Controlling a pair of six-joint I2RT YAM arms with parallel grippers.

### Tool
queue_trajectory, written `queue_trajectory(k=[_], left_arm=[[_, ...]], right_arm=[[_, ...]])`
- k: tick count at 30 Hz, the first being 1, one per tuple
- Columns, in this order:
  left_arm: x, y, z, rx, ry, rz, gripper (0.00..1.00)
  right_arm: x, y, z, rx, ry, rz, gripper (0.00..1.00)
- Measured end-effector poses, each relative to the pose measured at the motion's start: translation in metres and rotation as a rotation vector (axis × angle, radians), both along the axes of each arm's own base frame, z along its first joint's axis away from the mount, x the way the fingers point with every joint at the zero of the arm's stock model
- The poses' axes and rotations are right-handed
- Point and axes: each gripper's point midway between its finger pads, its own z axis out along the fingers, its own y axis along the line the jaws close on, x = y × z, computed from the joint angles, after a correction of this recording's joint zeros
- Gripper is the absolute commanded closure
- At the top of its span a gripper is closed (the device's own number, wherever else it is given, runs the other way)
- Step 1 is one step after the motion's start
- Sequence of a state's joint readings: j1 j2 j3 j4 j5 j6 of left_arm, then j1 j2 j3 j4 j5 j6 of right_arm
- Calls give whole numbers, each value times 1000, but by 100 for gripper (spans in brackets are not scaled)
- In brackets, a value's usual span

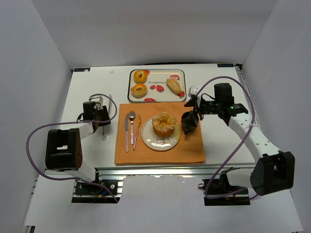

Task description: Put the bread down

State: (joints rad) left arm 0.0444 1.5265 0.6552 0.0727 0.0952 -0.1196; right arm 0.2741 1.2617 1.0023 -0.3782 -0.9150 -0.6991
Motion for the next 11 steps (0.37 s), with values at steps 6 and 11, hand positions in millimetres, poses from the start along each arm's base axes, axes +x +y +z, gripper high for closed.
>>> queue_trajectory(k=[6, 11], left_arm=[[0, 7, -1, -28, 5, 37, 2], [-4, 14, 16, -31, -18, 78, 2]], right_arm=[[30, -14, -2, -41, 82, -254, 11], [61, -33, 17, -48, 83, -489, 10]])
